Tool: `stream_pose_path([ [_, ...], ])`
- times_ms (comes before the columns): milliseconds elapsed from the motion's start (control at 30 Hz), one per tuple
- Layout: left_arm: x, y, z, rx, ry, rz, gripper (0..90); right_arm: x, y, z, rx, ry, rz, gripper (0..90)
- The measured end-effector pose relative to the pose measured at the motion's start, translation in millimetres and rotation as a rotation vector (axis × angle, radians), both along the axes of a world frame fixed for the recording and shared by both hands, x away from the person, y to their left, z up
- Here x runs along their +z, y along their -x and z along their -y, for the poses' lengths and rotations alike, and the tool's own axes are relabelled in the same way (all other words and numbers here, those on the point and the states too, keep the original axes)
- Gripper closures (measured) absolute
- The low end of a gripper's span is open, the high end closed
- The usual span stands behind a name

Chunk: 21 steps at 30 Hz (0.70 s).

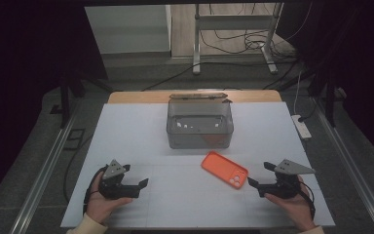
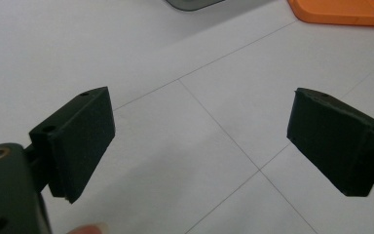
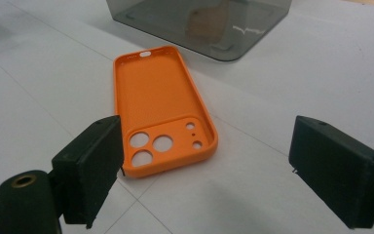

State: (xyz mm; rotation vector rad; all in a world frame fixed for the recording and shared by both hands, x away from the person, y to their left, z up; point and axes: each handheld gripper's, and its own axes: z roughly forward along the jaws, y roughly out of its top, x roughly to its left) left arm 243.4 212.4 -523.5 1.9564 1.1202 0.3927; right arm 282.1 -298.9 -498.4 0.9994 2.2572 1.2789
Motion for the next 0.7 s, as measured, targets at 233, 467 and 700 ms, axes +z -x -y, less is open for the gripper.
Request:
stream_pose_path([
  [233, 0.0, 1.7, 2.2, -0.013, -0.008, 0.005, 10.3, -0.6, -0.5, 0.5, 0.000, 0.007, -0.005, 14.2],
  [467, -0.2, 3.6, 2.6, -0.018, -0.003, 0.003, 10.4, -0.8, 0.1, -1.1, 0.003, 0.010, -0.011, 14.3],
  [700, 0.5, 3.5, 2.9, -0.025, -0.007, 0.009, 10.4, -2.2, -0.9, 0.3, -0.001, 0.022, -0.016, 14.6],
])
